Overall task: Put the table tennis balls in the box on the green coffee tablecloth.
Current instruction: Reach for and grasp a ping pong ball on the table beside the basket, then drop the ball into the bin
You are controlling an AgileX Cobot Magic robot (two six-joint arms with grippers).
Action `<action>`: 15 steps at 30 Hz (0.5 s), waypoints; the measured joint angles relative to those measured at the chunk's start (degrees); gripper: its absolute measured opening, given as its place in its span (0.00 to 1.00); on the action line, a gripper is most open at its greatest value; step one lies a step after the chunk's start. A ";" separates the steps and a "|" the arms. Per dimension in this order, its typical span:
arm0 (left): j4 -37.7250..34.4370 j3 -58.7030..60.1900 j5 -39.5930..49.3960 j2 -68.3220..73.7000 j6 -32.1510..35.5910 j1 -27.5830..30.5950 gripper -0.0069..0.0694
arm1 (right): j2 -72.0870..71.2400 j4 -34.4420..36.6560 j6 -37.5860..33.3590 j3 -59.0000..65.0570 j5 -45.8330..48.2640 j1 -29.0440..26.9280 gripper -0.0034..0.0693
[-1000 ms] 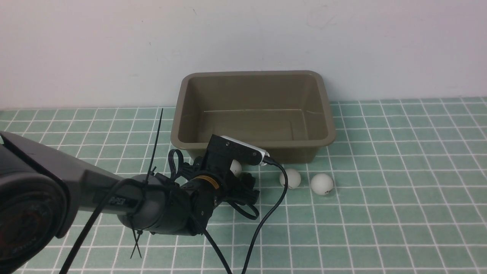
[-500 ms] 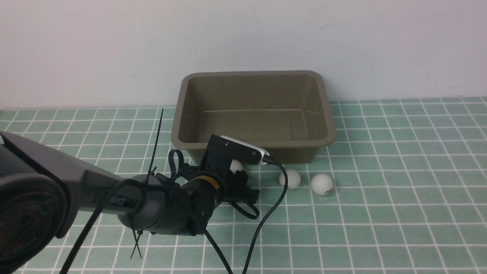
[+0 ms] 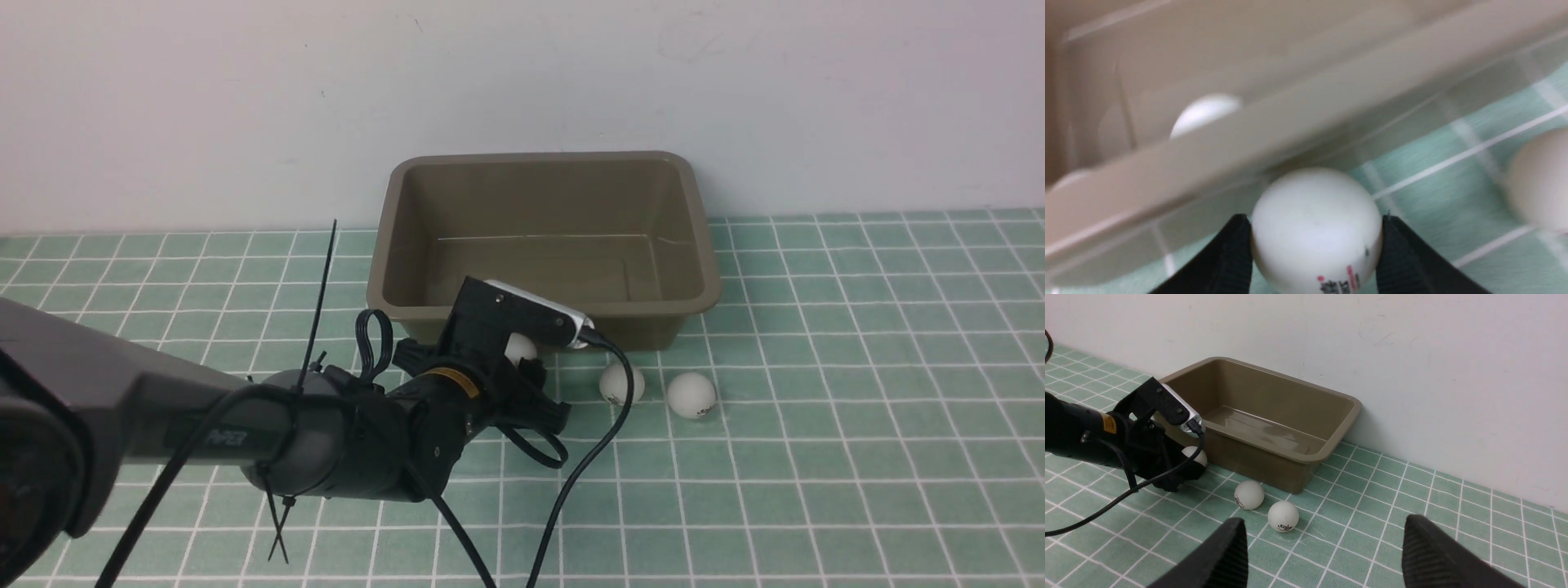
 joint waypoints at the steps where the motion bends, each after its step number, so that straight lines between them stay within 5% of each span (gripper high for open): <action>1: 0.00 0.00 0.25 -0.49 0.25 -0.28 0.54 | 0.00 -0.31 0.00 0.00 -0.14 0.00 0.68; 15: -0.05 0.43 8.38 -7.93 2.88 -4.23 0.54 | 0.00 -0.73 -0.11 0.00 -0.83 0.00 0.68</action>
